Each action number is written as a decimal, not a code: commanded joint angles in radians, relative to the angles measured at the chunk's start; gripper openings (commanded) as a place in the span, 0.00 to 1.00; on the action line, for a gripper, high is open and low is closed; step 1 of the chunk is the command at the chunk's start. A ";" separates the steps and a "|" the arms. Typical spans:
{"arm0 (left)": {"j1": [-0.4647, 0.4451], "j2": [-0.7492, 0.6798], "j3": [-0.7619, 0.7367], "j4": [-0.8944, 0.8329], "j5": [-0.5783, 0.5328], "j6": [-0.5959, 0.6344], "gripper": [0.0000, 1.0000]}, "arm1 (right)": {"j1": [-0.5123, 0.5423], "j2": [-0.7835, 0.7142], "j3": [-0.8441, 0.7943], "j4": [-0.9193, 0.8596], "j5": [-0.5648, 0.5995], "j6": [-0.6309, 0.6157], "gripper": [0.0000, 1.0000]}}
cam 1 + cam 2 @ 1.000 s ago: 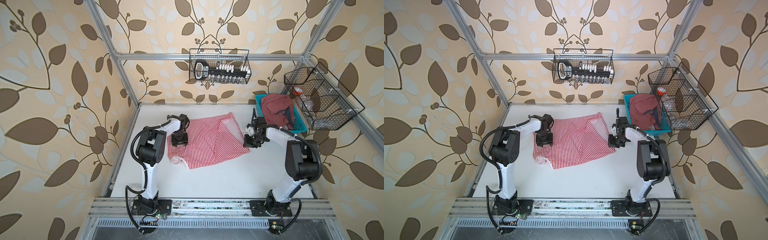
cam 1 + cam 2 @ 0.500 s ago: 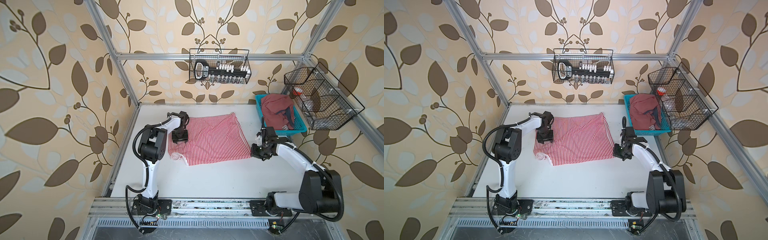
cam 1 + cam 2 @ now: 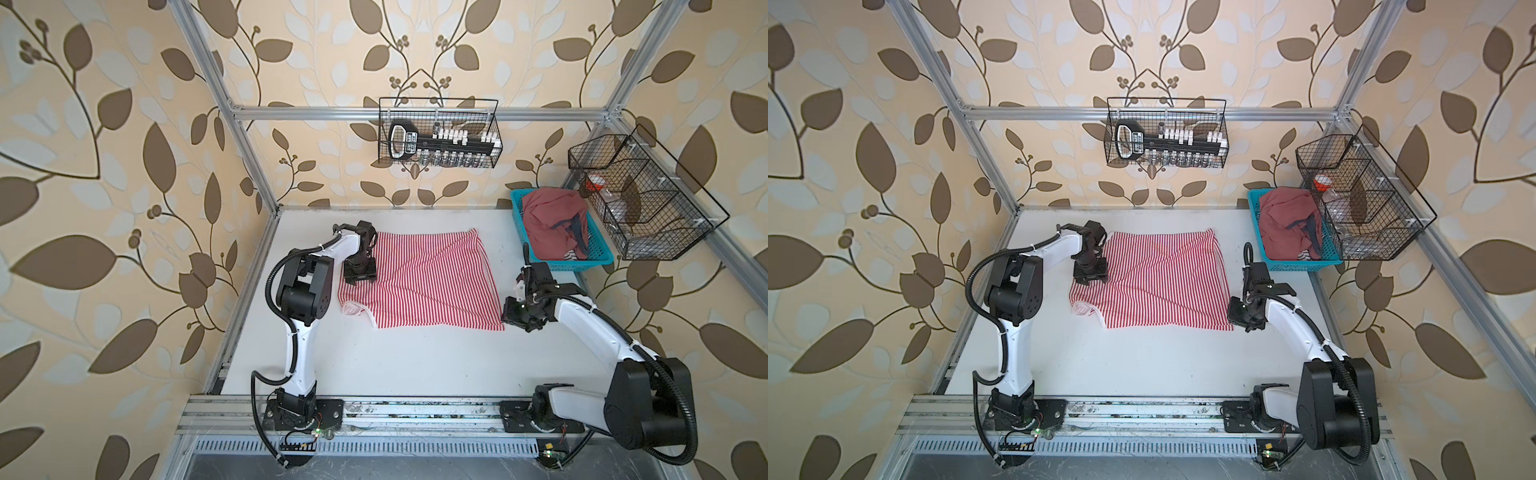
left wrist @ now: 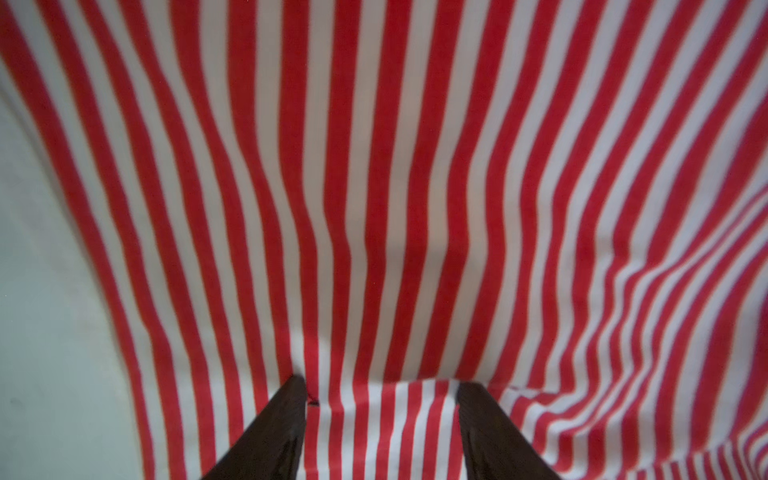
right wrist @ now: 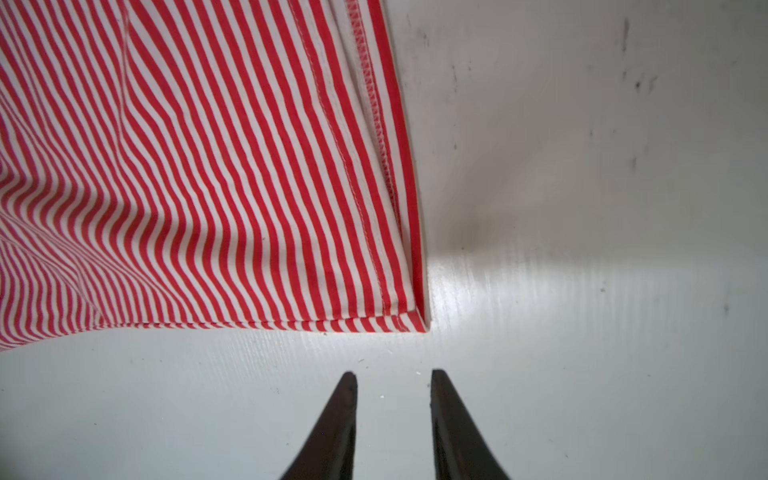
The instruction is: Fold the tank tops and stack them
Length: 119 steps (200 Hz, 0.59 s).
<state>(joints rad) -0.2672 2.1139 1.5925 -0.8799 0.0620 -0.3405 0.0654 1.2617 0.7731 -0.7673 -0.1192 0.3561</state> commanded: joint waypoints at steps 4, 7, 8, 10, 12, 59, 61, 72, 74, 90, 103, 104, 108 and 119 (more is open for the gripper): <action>-0.003 -0.164 -0.036 0.042 0.088 -0.007 0.64 | 0.062 0.025 0.058 0.011 0.013 0.015 0.33; -0.003 -0.178 -0.040 0.043 0.094 -0.011 0.64 | 0.072 0.030 0.066 0.014 0.014 0.020 0.33; -0.003 -0.183 -0.041 0.043 0.096 -0.013 0.64 | 0.075 0.032 0.068 0.015 0.014 0.021 0.33; -0.003 -0.193 -0.042 0.042 0.100 -0.015 0.64 | 0.082 0.037 0.074 0.017 0.013 0.023 0.33; -0.003 -0.203 -0.045 0.042 0.101 -0.017 0.64 | 0.090 0.041 0.079 0.020 0.013 0.025 0.33; 0.000 -0.507 -0.238 0.059 -0.001 -0.136 0.65 | 0.280 0.205 0.177 0.159 -0.066 0.039 0.35; 0.000 -0.521 -0.255 0.065 -0.003 -0.143 0.65 | 0.287 0.213 0.182 0.166 -0.074 0.037 0.35; 0.002 -0.589 -0.338 0.093 -0.016 -0.197 0.64 | 0.315 0.277 0.217 0.183 -0.096 0.030 0.35; 0.002 -0.602 -0.355 0.095 -0.022 -0.208 0.64 | 0.319 0.288 0.223 0.184 -0.096 0.028 0.35; 0.003 -0.699 -0.460 0.123 -0.039 -0.287 0.63 | 0.355 0.356 0.266 0.180 -0.098 0.011 0.35; 0.003 -0.765 -0.524 0.136 -0.060 -0.334 0.62 | 0.372 0.387 0.283 0.184 -0.103 0.003 0.35; 0.003 -0.768 -0.528 0.136 -0.064 -0.337 0.62 | 0.372 0.388 0.283 0.186 -0.105 0.003 0.35; 0.003 -0.784 -0.542 0.136 -0.079 -0.350 0.62 | 0.373 0.392 0.283 0.191 -0.109 0.002 0.35; 0.005 -0.814 -0.577 0.140 -0.114 -0.381 0.62 | 0.373 0.394 0.278 0.207 -0.123 0.001 0.36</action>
<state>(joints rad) -0.2672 1.3724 1.0870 -0.7658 0.0410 -0.5880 0.4320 1.6447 1.0283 -0.5827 -0.1997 0.3767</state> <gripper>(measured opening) 0.618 0.354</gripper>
